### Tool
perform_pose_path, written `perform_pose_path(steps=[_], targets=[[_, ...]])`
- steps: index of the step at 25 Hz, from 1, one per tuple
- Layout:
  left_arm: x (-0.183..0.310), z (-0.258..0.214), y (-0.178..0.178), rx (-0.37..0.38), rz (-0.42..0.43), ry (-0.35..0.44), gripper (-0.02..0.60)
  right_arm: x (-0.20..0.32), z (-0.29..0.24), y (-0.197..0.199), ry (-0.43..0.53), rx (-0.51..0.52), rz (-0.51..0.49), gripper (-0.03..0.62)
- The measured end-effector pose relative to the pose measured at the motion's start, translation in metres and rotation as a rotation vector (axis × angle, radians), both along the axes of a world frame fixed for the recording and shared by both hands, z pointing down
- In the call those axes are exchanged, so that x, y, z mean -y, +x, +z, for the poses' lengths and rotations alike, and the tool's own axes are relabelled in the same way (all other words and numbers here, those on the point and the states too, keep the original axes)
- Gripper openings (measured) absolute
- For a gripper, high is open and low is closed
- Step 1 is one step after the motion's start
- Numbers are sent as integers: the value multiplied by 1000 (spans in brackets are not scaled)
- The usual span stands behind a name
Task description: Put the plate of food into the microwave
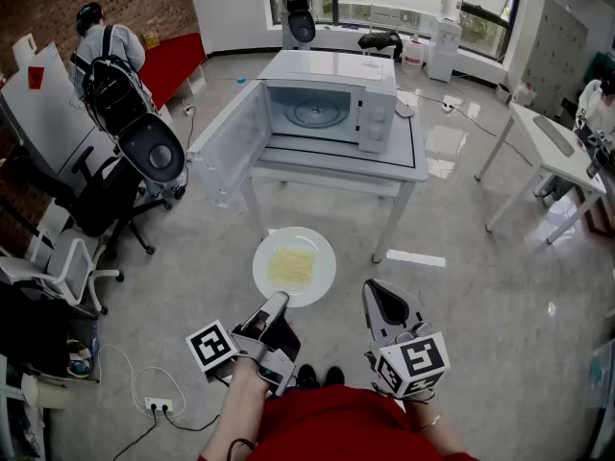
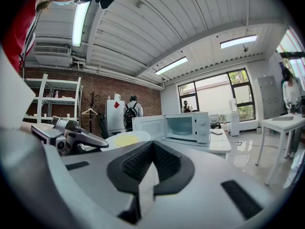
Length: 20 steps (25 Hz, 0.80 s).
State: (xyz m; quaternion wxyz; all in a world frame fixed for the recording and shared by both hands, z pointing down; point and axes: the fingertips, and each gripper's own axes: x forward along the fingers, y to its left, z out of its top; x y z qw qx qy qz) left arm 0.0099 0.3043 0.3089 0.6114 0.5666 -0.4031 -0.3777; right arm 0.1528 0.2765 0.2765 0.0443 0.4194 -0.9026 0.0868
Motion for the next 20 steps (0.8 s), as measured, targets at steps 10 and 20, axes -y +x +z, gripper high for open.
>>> perform_pose_path(steps=[10,20], targets=[[4,0,-3,5,-9,2,21,5,2,-4,1,-9,-14,14],[13,4,-4,-2,-22,-11,21,10,7,-4,-26,11,-38,15]])
